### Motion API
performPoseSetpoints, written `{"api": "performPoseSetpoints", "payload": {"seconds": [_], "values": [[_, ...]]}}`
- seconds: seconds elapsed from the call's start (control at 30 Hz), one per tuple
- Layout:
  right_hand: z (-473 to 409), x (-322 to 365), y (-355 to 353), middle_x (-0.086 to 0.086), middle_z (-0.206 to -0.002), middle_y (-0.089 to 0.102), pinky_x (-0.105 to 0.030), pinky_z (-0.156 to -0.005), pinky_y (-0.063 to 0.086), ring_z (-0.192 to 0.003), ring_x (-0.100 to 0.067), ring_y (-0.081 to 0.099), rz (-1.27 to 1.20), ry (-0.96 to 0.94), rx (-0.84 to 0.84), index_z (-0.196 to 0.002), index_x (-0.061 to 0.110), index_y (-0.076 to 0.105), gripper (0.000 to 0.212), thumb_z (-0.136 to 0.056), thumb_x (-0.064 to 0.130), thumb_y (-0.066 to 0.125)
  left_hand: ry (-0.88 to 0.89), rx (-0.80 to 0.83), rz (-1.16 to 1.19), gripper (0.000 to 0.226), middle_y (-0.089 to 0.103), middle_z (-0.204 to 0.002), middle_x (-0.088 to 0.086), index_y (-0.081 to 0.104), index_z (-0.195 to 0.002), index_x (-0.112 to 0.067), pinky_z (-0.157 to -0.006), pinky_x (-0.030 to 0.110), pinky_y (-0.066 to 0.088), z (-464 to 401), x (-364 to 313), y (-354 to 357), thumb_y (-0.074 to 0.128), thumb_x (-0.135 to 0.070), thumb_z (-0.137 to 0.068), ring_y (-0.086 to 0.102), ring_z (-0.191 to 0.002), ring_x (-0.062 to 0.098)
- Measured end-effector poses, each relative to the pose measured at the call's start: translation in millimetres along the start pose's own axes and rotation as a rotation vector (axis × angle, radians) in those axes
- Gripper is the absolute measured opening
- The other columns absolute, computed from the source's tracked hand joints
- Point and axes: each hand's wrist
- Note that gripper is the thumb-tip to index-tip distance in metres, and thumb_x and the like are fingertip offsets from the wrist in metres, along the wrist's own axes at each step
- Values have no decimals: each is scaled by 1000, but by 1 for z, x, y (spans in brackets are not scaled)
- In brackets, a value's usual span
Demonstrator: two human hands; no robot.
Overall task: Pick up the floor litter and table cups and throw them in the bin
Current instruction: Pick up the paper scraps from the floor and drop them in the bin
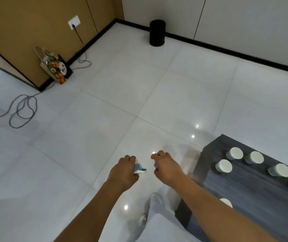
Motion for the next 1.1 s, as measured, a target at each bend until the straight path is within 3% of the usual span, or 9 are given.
{"api": "performPoseSetpoints", "payload": {"seconds": [0.2,0.7,1.1], "values": [[-88,1,-48,-6,-121,49,-37,-84,52,-109,-23,48,42,8,18,-125,14,49,39,-86,9,49,44,9,-14,51,47,-128,2,40,-131,-17,-89,33,48,-79,17,-62,59,-33,-87,47,-115,20],[-381,-61,-287,-6,-123,48,-35,-82,52,-109,-23,49,77,2,-98,-132,14,46,41,-91,13,49,67,-100,56,50,50,-120,3,44,-127,-17,-81,29,45,-397,0,-288,62,-36,-85,51,-109,20],[-654,-94,-446,-5,-125,50,-34,-87,51,-112,-22,49,24,61,-169,-134,16,47,42,-92,15,49,126,-75,28,53,49,-123,3,42,-130,-18,-84,28,45,-682,16,-461,63,-37,-85,51,-111,20]]}}
Point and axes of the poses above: each hand's wrist, its own z-axis away from the middle knuckle, its own y-axis out of the palm, x = y × z
